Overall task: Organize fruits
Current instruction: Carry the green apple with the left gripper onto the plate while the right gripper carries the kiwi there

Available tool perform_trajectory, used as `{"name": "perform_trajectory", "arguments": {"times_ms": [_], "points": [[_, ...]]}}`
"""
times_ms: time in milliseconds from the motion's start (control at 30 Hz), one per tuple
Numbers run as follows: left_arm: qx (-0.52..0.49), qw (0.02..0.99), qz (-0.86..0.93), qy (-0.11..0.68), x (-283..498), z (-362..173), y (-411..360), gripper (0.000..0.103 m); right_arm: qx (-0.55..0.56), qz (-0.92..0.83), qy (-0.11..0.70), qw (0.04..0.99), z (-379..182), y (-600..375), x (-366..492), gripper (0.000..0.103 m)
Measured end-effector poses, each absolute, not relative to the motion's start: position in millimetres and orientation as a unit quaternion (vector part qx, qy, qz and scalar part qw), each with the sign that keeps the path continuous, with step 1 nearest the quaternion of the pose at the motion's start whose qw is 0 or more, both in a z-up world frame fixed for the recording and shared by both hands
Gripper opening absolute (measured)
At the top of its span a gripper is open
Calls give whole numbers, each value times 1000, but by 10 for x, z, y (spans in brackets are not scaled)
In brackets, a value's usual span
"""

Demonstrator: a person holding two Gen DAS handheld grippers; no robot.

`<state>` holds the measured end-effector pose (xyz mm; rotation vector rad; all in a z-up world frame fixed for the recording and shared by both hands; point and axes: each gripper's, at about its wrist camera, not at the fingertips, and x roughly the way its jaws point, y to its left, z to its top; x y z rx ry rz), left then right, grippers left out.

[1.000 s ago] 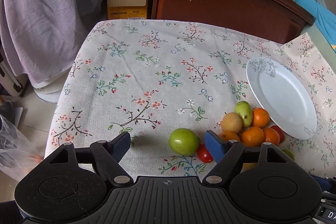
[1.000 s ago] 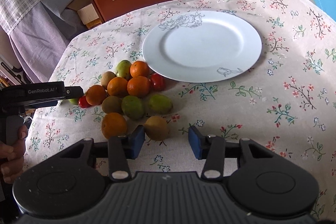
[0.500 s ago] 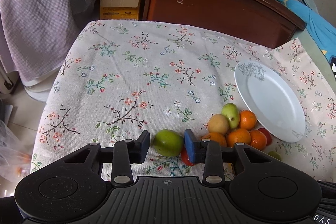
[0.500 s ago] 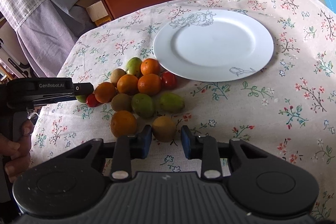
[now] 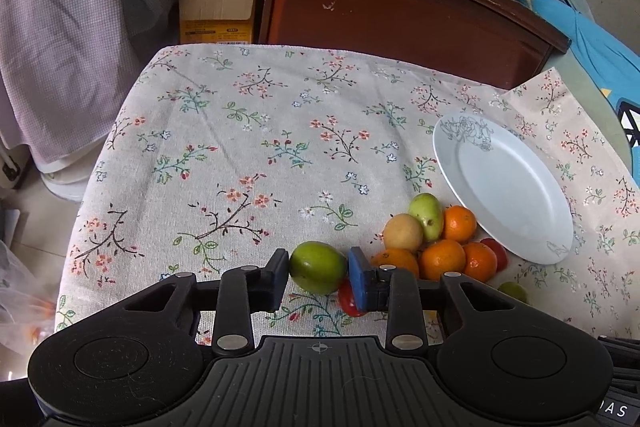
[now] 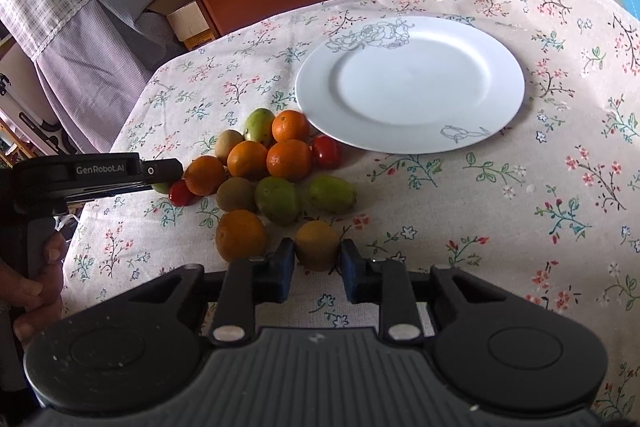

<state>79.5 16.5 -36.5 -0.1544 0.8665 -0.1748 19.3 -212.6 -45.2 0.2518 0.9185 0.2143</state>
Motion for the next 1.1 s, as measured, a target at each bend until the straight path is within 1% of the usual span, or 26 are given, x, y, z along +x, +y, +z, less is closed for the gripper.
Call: {"name": "perform_trajectory", "arguments": {"times_ms": [500, 800, 1100], "points": [[-67, 910, -98, 396, 715, -183, 94, 30, 137, 93, 427, 889, -402, -2166, 185, 24], [-44, 915, -134, 377, 676, -49, -159, 30, 144, 86, 411, 896, -296, -2221, 238, 24], [-26, 910, -183, 372, 803, 59, -455, 30, 160, 59, 389, 905, -157, -2437, 444, 24]]}}
